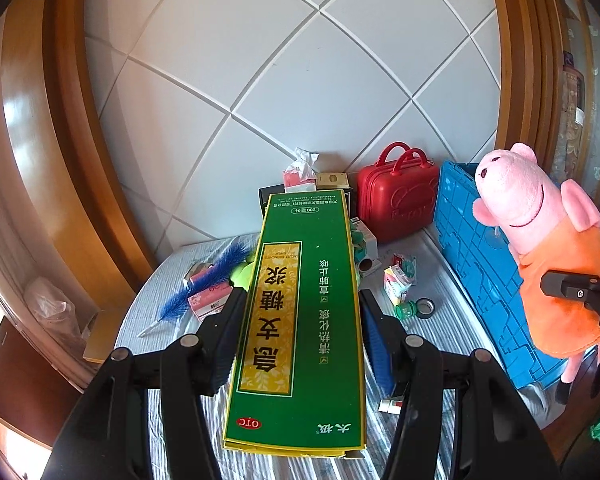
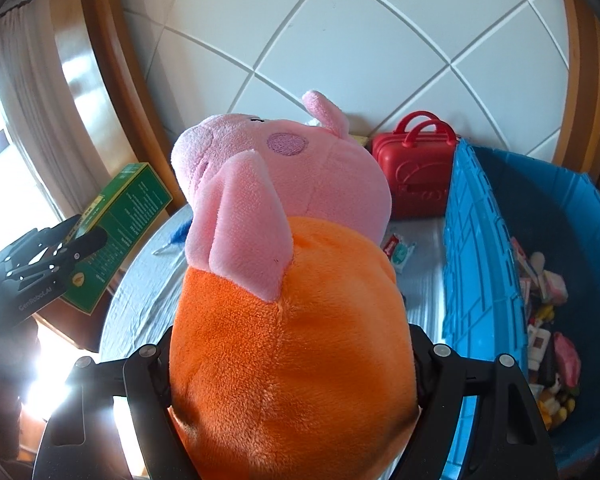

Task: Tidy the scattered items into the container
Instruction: 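Lift the green box and pig plush and carry them toward the crate, then lower the green box and pig plush over the crate opening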

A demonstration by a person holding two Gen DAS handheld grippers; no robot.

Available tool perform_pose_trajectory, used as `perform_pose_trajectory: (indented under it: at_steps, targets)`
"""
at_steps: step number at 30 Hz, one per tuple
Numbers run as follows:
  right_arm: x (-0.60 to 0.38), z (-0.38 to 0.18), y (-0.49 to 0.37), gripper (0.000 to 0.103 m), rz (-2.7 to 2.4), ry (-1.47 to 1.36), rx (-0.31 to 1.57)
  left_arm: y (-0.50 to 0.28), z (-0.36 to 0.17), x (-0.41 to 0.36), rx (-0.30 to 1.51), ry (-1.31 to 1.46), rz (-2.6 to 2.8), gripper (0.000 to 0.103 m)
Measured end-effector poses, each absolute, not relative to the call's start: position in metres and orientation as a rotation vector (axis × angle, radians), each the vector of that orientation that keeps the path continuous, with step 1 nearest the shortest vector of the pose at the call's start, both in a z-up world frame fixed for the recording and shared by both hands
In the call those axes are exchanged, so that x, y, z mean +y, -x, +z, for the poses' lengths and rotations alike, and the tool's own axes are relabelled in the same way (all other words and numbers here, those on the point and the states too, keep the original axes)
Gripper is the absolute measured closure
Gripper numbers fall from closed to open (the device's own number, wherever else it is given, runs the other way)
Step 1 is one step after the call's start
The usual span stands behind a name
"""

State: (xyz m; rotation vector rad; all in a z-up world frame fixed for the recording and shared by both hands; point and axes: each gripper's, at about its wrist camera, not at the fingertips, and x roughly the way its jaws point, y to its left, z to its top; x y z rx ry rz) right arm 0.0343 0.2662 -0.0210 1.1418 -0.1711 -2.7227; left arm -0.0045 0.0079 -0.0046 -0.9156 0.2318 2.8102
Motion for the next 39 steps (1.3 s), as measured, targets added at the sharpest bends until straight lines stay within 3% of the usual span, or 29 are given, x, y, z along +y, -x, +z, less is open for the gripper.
perform_pose_trajectory:
  at_steps: [19, 39]
  targets:
    - [0.314, -0.018, -0.042, 0.022, -2.735, -1.116, -0.246, 0.011, -0.001, 0.059, 0.289, 0.932, 2.781, 0.049]
    - [0.409, -0.012, -0.045, 0.022, -2.811, -1.063, -0.318, 0.025, 0.02, 0.16, 0.373, 0.847, 2.724, 0.049]
